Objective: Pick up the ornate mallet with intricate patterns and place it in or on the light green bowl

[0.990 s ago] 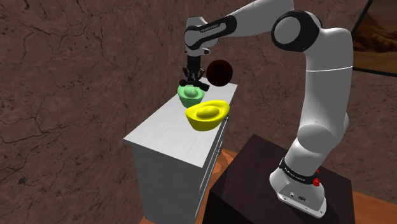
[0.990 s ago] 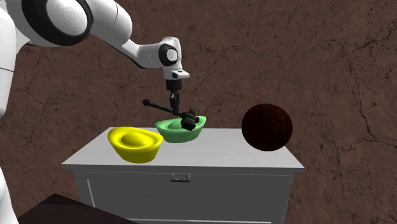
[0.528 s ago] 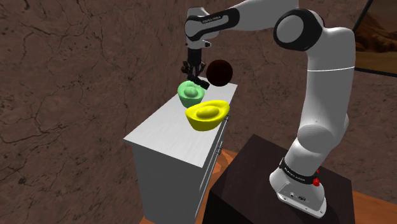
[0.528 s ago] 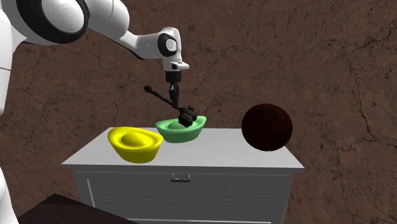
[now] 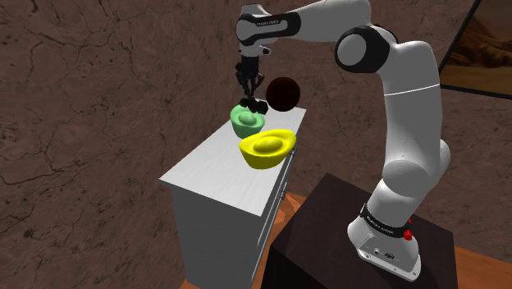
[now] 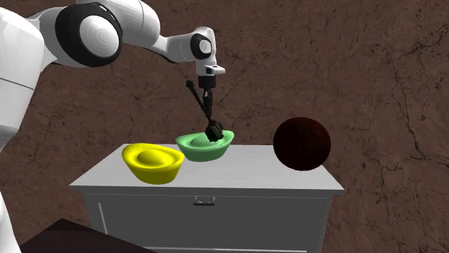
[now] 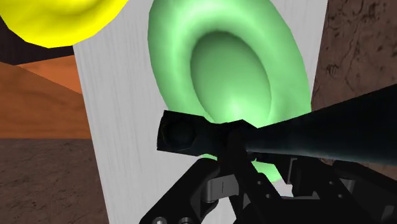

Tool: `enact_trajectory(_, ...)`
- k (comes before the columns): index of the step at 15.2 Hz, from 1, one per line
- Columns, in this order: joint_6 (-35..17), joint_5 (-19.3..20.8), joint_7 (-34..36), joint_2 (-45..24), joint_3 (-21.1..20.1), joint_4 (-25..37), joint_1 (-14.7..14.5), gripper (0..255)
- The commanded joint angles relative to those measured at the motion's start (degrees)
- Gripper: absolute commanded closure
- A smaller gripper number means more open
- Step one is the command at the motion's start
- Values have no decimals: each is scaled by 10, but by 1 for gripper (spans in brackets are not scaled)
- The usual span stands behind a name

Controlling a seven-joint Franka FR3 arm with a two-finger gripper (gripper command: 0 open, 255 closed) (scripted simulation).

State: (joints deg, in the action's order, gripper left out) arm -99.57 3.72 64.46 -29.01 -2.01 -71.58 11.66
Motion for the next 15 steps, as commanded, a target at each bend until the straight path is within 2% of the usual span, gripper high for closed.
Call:
enact_trajectory(1,-11,1,-2,-9,1,-5,2,255)
enact_trajectory(12,-91,2,2,-18,1,-76,3,255)
enact_trajectory(15,-96,2,3,-19,2,-80,3,255)
